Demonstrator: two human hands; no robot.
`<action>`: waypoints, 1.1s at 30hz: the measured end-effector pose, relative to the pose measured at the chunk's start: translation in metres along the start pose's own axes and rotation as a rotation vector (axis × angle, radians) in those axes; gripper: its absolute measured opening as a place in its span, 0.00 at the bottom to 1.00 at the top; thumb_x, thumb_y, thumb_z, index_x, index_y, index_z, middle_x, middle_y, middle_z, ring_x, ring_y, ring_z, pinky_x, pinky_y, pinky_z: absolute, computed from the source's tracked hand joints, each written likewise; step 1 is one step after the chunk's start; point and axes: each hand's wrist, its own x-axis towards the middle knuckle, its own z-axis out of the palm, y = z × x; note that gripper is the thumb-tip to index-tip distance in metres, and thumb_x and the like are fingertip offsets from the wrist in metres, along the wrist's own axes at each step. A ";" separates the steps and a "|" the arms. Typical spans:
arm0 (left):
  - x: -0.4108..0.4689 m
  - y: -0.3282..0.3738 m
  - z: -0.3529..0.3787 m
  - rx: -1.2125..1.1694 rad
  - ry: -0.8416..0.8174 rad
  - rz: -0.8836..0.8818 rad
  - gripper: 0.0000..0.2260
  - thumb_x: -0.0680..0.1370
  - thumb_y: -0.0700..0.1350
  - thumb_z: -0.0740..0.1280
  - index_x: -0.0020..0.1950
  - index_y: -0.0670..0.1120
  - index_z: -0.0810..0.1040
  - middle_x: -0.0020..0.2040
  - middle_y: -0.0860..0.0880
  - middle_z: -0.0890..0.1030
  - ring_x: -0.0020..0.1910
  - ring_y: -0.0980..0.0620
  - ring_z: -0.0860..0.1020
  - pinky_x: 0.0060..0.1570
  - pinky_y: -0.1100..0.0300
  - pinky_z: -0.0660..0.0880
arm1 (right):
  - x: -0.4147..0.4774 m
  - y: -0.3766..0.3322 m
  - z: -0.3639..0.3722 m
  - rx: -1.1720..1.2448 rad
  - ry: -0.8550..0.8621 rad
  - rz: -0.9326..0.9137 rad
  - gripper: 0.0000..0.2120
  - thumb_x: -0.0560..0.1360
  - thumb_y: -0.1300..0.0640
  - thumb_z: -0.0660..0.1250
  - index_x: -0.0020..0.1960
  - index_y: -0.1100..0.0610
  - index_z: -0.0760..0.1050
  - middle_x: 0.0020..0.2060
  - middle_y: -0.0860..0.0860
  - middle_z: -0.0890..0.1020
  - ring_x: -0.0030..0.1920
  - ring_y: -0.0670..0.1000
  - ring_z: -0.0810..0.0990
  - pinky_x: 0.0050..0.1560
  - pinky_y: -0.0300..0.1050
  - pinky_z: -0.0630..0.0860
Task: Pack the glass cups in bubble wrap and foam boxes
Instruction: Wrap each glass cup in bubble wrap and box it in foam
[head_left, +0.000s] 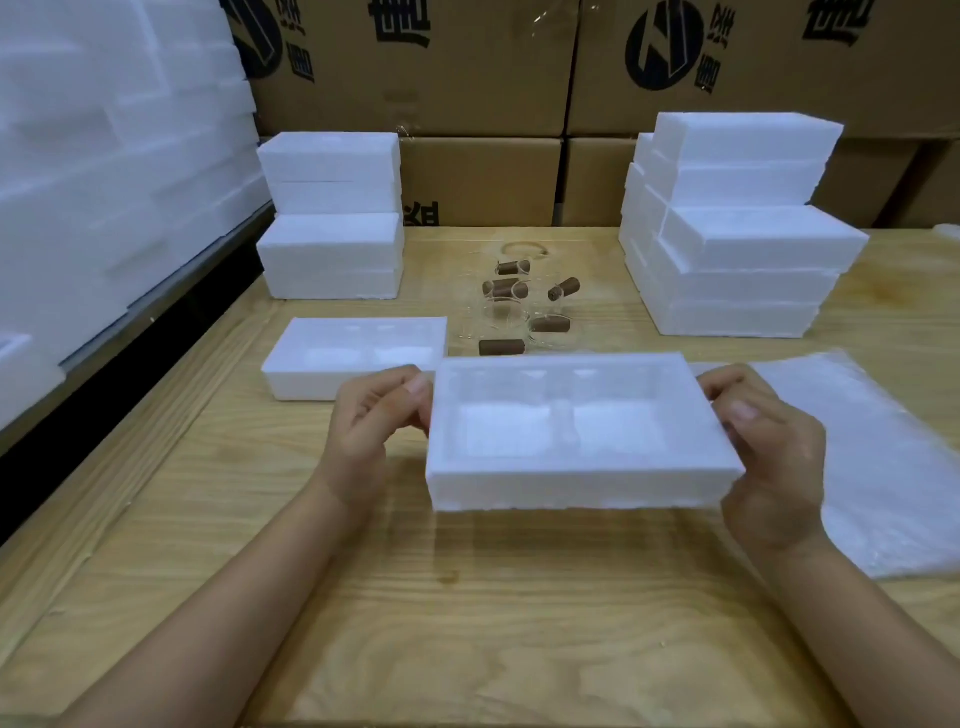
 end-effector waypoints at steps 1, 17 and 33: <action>-0.002 -0.002 0.001 0.023 -0.024 -0.020 0.15 0.74 0.43 0.62 0.26 0.47 0.74 0.26 0.52 0.72 0.28 0.53 0.70 0.33 0.63 0.67 | -0.001 0.002 -0.004 -0.002 -0.034 0.053 0.16 0.71 0.62 0.57 0.25 0.60 0.67 0.32 0.56 0.74 0.36 0.53 0.72 0.38 0.42 0.68; 0.001 -0.008 0.001 0.404 -0.047 -0.166 0.23 0.71 0.43 0.74 0.27 0.46 0.60 0.25 0.56 0.59 0.25 0.58 0.58 0.28 0.66 0.57 | 0.017 0.004 -0.007 -0.567 -0.099 0.109 0.15 0.74 0.60 0.66 0.31 0.55 0.66 0.29 0.48 0.69 0.31 0.45 0.67 0.33 0.34 0.63; 0.047 -0.024 0.028 0.391 -0.177 -0.336 0.25 0.68 0.38 0.78 0.59 0.58 0.76 0.48 0.53 0.84 0.42 0.55 0.81 0.50 0.58 0.78 | 0.065 0.026 0.029 -0.627 -0.506 0.207 0.07 0.72 0.63 0.70 0.39 0.52 0.76 0.31 0.49 0.76 0.31 0.44 0.67 0.33 0.34 0.64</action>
